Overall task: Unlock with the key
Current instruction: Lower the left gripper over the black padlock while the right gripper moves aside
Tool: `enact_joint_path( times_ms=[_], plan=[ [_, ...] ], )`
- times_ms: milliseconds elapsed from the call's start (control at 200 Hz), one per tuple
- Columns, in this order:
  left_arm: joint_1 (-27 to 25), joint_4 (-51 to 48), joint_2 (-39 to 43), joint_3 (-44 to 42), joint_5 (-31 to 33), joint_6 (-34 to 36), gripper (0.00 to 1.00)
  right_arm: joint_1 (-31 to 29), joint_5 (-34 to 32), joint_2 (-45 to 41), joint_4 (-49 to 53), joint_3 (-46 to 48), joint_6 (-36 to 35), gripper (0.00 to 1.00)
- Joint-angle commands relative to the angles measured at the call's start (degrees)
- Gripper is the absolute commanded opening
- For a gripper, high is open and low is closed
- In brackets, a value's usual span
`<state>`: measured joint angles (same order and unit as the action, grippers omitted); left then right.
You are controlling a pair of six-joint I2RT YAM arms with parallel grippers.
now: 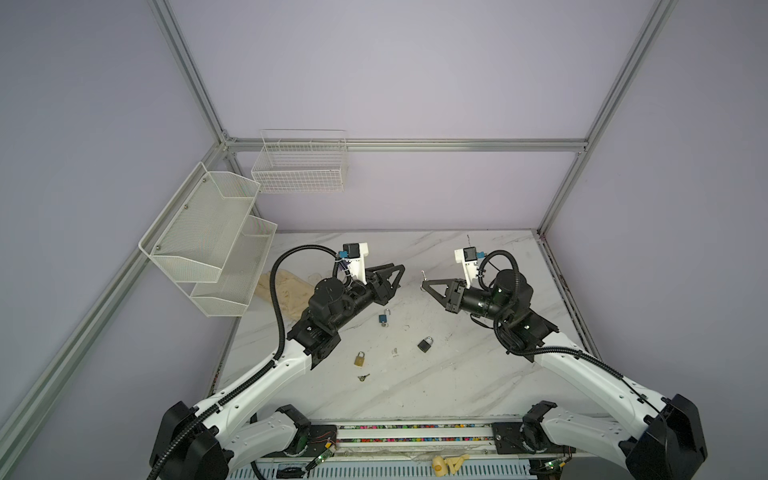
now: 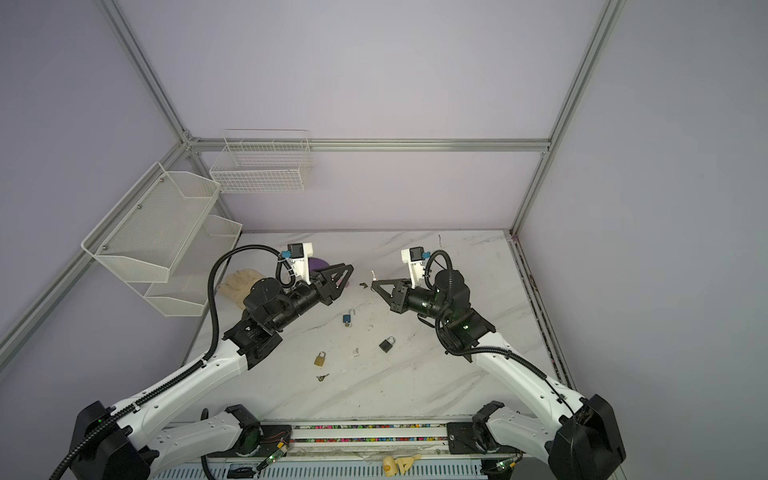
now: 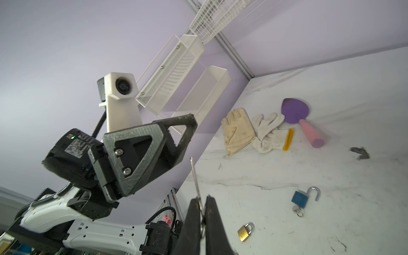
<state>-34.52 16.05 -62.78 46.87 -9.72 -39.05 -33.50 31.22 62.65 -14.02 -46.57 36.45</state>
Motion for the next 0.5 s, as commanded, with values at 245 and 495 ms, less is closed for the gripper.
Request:
enact_joint_path(
  times_ms=[245,495],
  plan=[
    [-7.3,-24.1,-9.8,8.9,2.4,5.9,0.50,0.4,-18.8,-4.0,29.5,-0.2,-3.2,0.00],
    [-14.5,-32.1,-23.6,15.3,7.5,8.8,0.52,0.4,-20.4,-8.5,35.8,3.1,0.1,0.00]
  ],
)
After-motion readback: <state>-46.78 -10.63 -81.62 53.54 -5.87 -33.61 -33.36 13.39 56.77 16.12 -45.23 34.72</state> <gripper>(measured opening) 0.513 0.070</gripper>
